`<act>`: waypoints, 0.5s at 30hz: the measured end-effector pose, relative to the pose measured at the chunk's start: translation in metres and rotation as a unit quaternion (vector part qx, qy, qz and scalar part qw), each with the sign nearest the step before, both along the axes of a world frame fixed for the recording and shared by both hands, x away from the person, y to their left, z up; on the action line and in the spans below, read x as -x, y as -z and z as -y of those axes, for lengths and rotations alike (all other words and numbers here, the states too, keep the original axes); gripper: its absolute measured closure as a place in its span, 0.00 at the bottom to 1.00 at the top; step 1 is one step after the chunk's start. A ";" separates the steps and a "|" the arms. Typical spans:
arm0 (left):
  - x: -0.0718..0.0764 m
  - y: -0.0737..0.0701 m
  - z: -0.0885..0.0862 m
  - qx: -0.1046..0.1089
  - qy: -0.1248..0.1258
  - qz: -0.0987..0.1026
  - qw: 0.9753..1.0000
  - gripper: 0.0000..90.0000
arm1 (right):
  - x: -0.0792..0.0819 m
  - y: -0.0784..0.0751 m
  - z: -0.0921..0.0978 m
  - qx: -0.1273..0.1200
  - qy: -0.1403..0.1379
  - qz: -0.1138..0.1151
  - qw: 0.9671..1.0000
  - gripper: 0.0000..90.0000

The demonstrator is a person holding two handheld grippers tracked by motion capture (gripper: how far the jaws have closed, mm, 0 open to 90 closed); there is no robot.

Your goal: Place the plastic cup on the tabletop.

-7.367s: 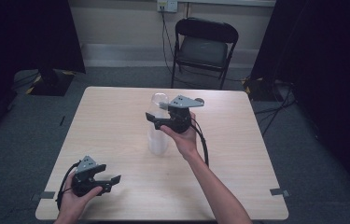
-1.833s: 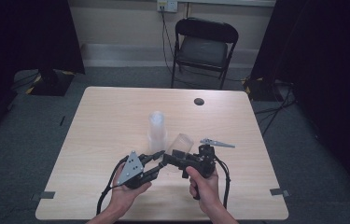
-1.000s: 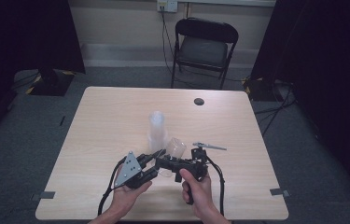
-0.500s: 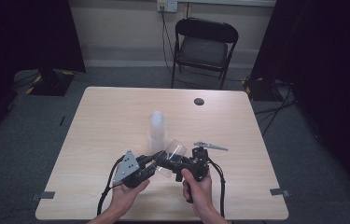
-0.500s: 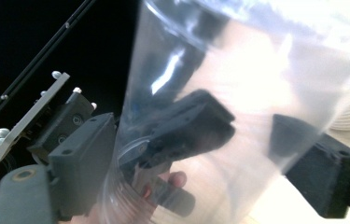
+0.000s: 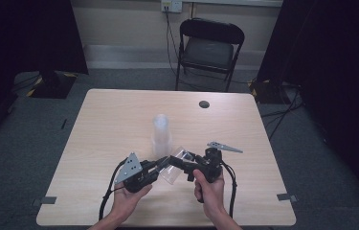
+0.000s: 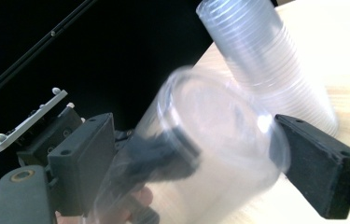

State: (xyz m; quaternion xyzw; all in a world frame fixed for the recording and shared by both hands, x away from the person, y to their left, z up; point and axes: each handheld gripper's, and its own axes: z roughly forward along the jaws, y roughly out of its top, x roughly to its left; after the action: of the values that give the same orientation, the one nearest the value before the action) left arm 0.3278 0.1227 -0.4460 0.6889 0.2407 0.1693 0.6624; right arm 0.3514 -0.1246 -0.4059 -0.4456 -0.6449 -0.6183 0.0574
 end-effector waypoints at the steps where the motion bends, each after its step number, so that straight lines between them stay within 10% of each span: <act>1: 0.000 0.000 0.000 0.005 0.006 -0.011 1.000 0.94 | 0.000 -0.001 0.001 0.002 0.001 -0.001 1.000 0.16; 15: -0.005 -0.009 -0.014 -0.014 0.036 -0.112 0.993 0.96 | -0.002 -0.007 0.014 0.001 0.014 0.024 1.000 0.16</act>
State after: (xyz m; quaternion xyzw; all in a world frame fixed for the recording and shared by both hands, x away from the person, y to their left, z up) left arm 0.3324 0.1371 -0.4367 0.7213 0.2860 0.0709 0.6269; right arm 0.3536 -0.1382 -0.3991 -0.4402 -0.6401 -0.6288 0.0329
